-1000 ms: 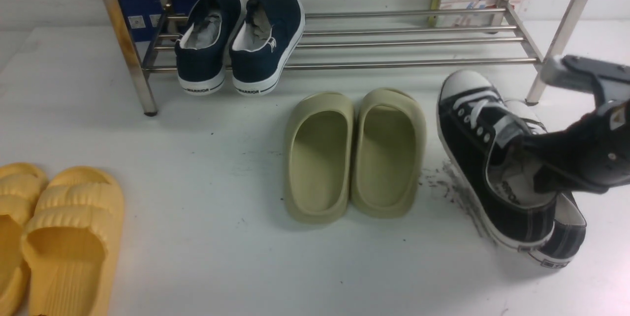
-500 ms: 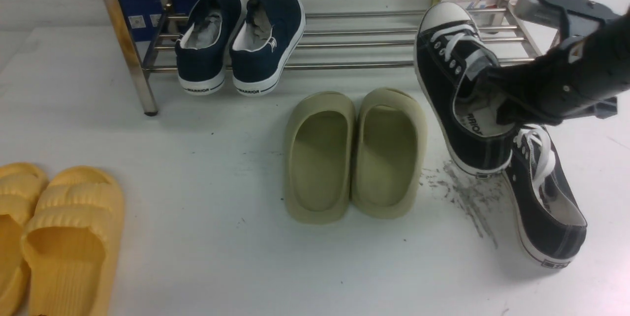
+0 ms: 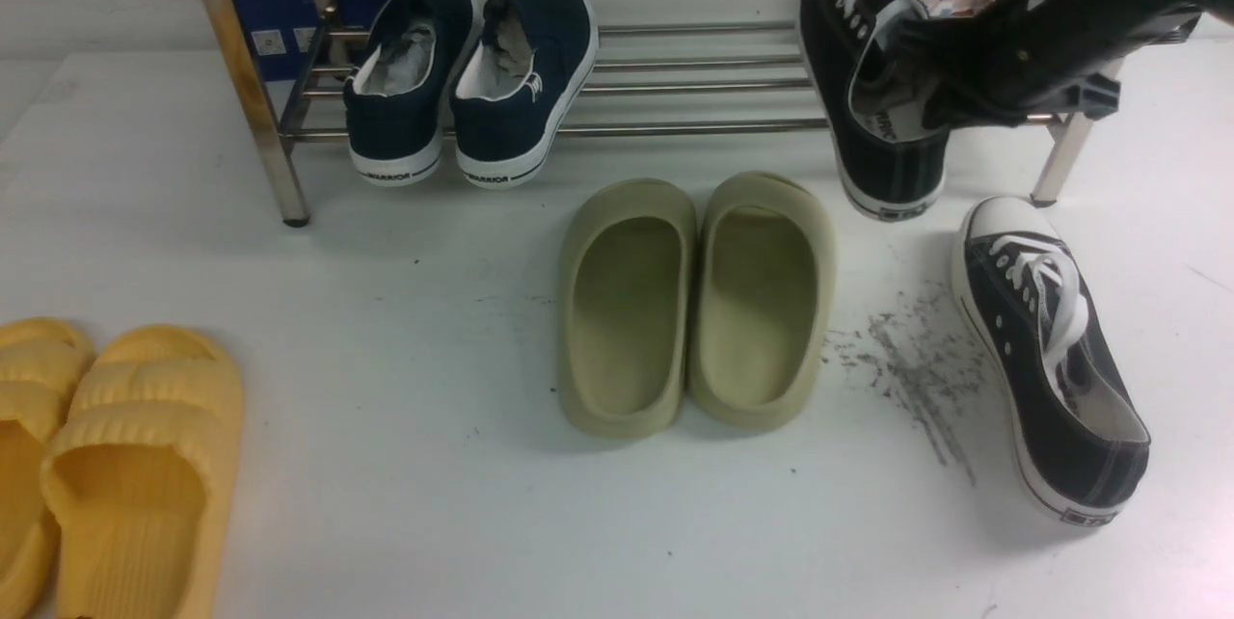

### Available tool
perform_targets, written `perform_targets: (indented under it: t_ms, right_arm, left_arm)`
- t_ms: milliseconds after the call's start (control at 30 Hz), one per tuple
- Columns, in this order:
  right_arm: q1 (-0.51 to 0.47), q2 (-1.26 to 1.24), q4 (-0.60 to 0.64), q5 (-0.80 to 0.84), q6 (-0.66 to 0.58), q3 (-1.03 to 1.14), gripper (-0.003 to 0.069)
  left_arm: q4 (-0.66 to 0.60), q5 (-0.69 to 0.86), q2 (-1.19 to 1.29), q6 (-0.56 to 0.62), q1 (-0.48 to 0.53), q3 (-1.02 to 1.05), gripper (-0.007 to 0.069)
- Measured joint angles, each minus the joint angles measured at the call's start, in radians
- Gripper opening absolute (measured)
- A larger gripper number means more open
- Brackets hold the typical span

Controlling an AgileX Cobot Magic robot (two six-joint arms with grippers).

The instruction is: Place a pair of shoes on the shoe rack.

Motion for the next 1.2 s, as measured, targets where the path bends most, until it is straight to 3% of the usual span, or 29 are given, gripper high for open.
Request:
perform_targets:
  t_ms: [467, 667, 800, 933, 1000, 1133, 1200]
  right_arm:
    - [-0.021, 0.164, 0.001, -0.037, -0.001, -0.141, 0.0053]
    - [-0.021, 0.143, 0.011, -0.043, -0.003, -0.151, 0.0159]
    - [-0.021, 0.09, 0.016, 0.035, -0.026, -0.151, 0.0275]
    - [-0.021, 0.028, 0.018, 0.119, -0.103, -0.151, 0.0308]
    - [-0.021, -0.001, 0.02, 0.168, -0.144, -0.152, 0.0306]
    - [-0.021, -0.054, 0.038, 0.332, -0.236, -0.153, 0.0234]
    - [-0.021, -0.048, 0.064, 0.413, -0.252, -0.126, 0.0134]
  left_arm:
    - [0.0, 0.0, 0.0, 0.0, 0.0, 0.0, 0.0054]
    - [0.0, 0.0, 0.0, 0.0, 0.0, 0.0, 0.0059]
    - [0.0, 0.0, 0.0, 0.0, 0.0, 0.0, 0.0062]
    - [0.0, 0.0, 0.0, 0.0, 0.0, 0.0, 0.0064]
    - [0.0, 0.0, 0.0, 0.0, 0.0, 0.0, 0.0064]
    - [0.0, 0.0, 0.0, 0.0, 0.0, 0.0, 0.0068]
    - [0.0, 0.0, 0.0, 0.0, 0.0, 0.0, 0.0068]
